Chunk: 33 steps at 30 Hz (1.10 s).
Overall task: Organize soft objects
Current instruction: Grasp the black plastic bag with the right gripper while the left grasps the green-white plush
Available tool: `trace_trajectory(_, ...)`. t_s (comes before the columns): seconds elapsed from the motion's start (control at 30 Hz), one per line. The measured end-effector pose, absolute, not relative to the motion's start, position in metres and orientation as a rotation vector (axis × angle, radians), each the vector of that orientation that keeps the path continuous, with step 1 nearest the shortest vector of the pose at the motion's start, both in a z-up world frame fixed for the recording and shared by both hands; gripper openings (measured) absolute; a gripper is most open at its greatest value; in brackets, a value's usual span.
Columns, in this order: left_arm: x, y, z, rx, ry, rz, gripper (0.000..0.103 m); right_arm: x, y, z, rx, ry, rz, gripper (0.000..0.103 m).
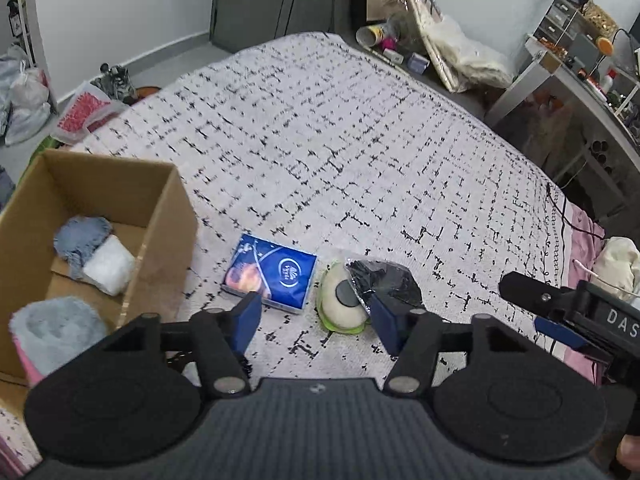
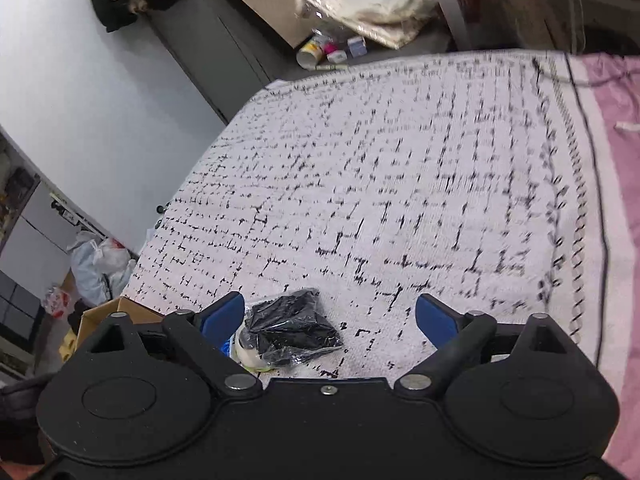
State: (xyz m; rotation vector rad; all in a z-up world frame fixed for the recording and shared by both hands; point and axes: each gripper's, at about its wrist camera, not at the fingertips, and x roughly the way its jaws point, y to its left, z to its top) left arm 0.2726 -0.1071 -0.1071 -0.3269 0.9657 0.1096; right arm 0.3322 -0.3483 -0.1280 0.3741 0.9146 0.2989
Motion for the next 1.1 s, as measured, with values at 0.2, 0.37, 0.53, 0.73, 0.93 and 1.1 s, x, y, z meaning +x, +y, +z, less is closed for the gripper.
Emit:
trace_trajectory(0.2,0.288,-0.109,-0.126,-0.35,1.009,0.122,0.045,0.347,-0.332,-0.156,0.399,0.981,0.305,0.082)
trace_trajectory(0.37,0.301,-0.107,-0.139,-0.376,1.037,0.121,0.043,0.357,-0.322,-0.176,0.447,1.003,0.316,0.081)
trace_trajectory(0.53,0.311,-0.103,-0.151,-0.398,1.058,0.143,0.04,0.363,-0.313,-0.192,0.471,1.007,0.314,0.079)
trace_trajectory(0.73,0.315,-0.1,-0.162,-0.433,1.064,0.149,0.039,0.366,-0.302,-0.196,0.421,1.006,0.307,0.076)
trace_trajectory(0.93,0.316,-0.103,-0.167,-0.46,1.063,0.151,0.039,0.364,-0.3,-0.197,0.405,1.057,0.335,0.038)
trace_trajectory(1.1,0.319,-0.111,-0.167,-0.468,1.059,0.14,0.039,0.355,-0.315,-0.19,0.441,1.066,0.305,0.024)
